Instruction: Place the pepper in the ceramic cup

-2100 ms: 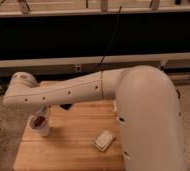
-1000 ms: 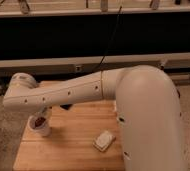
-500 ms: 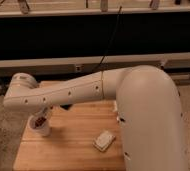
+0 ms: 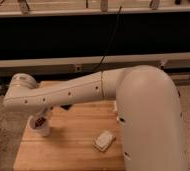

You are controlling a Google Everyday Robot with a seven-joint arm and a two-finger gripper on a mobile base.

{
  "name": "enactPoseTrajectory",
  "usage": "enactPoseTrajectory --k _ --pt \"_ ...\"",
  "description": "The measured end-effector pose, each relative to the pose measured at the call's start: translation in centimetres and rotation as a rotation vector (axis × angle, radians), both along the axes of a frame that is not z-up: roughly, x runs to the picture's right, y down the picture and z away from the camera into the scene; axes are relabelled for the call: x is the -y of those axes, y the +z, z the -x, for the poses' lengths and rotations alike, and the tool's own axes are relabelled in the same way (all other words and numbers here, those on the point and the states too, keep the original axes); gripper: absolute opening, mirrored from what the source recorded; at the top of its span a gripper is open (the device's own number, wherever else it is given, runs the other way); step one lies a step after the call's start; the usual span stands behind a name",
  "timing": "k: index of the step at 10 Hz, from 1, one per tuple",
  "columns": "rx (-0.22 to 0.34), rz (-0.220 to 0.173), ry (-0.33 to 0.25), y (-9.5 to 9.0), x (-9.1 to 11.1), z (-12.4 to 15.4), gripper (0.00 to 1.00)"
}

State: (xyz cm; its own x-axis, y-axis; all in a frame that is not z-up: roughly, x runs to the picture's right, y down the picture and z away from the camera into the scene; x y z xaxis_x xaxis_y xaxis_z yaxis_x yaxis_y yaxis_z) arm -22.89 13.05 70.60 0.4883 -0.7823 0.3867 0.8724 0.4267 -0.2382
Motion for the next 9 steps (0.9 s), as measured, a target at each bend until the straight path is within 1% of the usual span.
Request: enactPoseTrajectory --k 9 --pt "-0.015 0.002 0.024 -0.06 -0.23 -0.09 0.05"
